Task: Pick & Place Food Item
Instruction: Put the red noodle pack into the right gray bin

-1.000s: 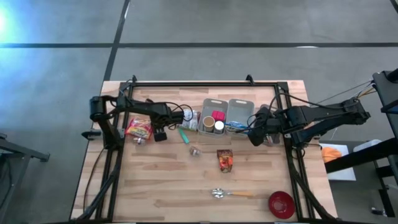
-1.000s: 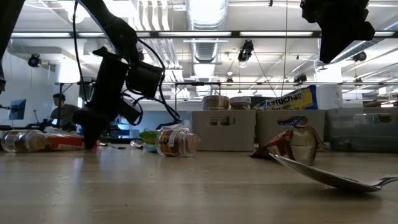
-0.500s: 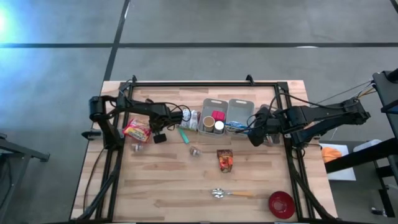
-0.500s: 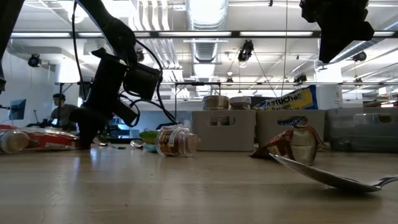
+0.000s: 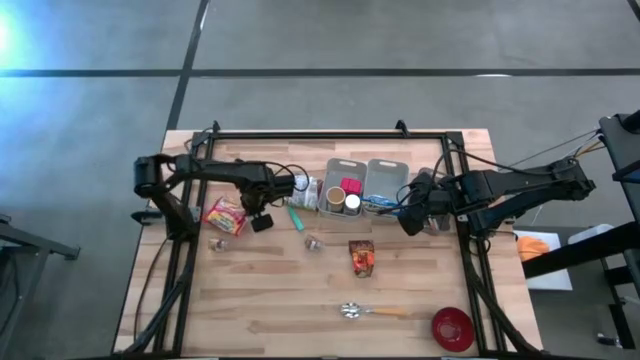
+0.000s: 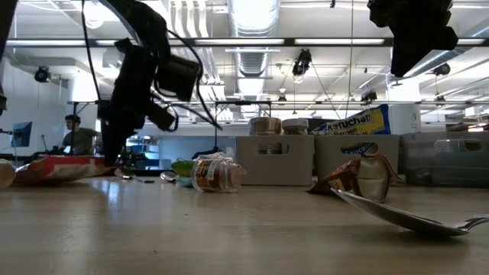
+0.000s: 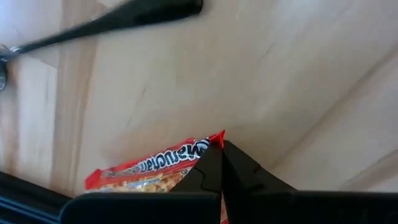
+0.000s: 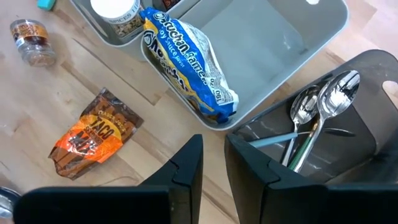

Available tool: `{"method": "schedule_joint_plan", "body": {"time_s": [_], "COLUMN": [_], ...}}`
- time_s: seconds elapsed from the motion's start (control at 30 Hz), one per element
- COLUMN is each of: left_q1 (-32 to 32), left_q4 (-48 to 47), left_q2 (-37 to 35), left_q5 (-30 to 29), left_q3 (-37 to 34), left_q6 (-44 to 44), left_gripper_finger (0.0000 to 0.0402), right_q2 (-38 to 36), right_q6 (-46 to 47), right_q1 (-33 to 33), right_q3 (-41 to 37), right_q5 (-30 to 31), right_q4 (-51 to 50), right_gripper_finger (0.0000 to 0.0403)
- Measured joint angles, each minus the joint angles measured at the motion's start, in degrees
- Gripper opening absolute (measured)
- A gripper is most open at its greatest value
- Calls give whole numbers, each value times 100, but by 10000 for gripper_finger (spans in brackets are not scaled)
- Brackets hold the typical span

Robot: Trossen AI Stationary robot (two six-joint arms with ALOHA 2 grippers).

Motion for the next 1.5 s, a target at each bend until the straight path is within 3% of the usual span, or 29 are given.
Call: {"method": "schedule_joint_plan", "body": {"time_s": [0.5, 0.87, 1.0, 1.27, 1.4, 1.5], "left_q1": [-122, -273, -368, -535, -648, -753], "left_q4": [391, 1253, 1680, 2744, 3350, 3743], "left_q2": [-2257, -3363, -3485, -3519, -3517, -3517], "left_q5": [287, 970, 1195, 1703, 1878, 1938], "left_q3": [-2, 0, 0, 7, 8, 7], "left_q6": [-1084, -1546, -1601, -1702, -1812, -2011], "left_gripper_finger": [0, 0, 0, 0, 0, 0], "right_q2": [0, 0, 69, 565, 1023, 1454], "right_q6": [-44, -1611, -2378, -3095, -4000, -4115], "right_q1": [-1, -4, -4, -149, -206, -276], "right_q3": [0, -35, -104, -208, -208, -60], "right_q5": [24, 57, 42, -190, -1145, -1449], "right_q4": [181, 2481, 3576, 5422, 6744, 7215], "right_gripper_finger": [65, 70, 105, 230, 273, 287]}}
